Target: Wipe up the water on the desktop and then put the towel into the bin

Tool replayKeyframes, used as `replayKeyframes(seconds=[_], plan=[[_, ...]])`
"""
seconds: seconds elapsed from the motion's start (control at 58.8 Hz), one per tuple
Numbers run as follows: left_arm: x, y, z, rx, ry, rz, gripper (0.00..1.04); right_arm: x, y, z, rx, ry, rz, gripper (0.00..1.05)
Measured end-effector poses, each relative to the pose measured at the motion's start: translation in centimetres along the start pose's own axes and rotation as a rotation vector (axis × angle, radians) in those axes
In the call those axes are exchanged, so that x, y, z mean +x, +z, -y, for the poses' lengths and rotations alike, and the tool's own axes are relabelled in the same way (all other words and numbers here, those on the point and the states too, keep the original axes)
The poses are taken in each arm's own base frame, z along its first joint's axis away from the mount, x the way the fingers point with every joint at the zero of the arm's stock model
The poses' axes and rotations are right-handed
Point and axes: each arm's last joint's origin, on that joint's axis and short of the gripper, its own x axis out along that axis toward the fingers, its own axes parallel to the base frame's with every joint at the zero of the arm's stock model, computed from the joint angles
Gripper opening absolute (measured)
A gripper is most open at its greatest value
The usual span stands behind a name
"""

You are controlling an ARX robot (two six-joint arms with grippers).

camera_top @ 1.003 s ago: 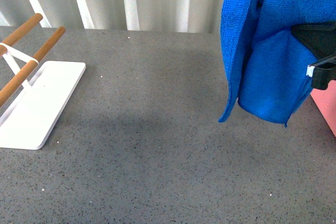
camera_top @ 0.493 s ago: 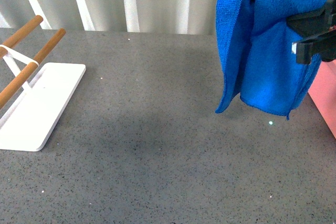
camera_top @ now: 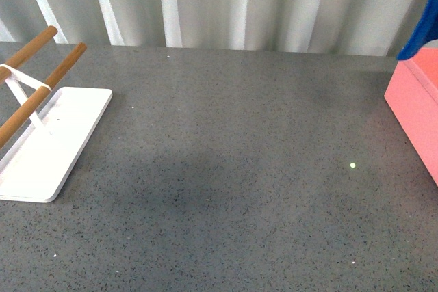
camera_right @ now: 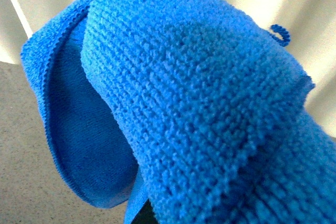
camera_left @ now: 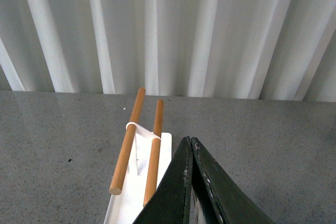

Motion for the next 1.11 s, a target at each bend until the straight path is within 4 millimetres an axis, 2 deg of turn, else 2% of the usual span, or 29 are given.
replayKeyframes(seconds=[0.221, 0.527, 0.952, 1.105], plan=[[-0.6, 0.1, 0.0, 0.000, 0.000, 0.003, 0.04, -0.9, -0.5, 2.4, 0.019, -0.051, -0.024, 0.04], [-1.1, 0.0, 0.0, 0.000, 0.000, 0.002, 0.04, -2.0, -2.0, 4.2, 0.064, -0.128, -0.120, 0.04], [-2.4, -0.2, 0.0, 0.000, -0.001, -0.003, 0.04, -1.8, -4.2, 9.3, 0.217, -0.231, -0.289, 0.04], [-2.4, -0.3, 0.0, 0.000, -0.001, -0.003, 0.04, -1.3, -6.1, 11.1, 0.274, -0.256, -0.352, 0.04]])
